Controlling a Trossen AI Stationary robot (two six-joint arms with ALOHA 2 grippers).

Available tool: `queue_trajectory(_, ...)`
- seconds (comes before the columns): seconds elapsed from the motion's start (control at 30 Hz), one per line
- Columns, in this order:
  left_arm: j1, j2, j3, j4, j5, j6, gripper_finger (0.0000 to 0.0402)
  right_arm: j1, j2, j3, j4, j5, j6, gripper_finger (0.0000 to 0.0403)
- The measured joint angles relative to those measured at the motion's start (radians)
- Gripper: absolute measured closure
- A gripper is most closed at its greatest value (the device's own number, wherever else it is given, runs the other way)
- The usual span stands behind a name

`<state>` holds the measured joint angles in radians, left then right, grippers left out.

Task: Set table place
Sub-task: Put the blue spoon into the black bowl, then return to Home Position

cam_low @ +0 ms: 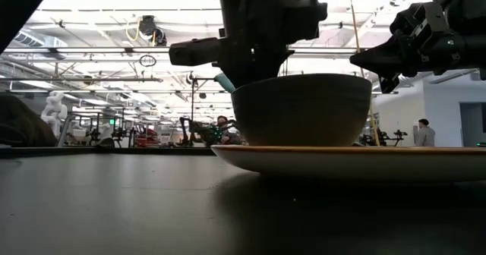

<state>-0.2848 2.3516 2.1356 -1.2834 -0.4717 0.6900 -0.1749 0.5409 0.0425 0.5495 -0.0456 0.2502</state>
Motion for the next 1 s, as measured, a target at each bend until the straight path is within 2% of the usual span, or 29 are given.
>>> queue_trajectory(0.47, -0.007, 0.0, 0.035, 0.001, 0.001, -0.015, 0.0226, 0.0, 0.0, 0.0, 0.0, 0.0, 0.024, 0.0403)
queue_trajectory(0.7, -0.013, 0.0, 0.035, 0.001, -0.003, -0.028, 0.0222, 0.0, 0.0, 0.0, 0.0, 0.0, 0.026, 0.0403)
queue_trajectory(1.0, -0.026, -0.008, 0.035, -0.049, -0.065, -0.054, 0.0222, 0.0, 0.0, 0.0, 0.0, 0.0, 0.026, 0.0403)
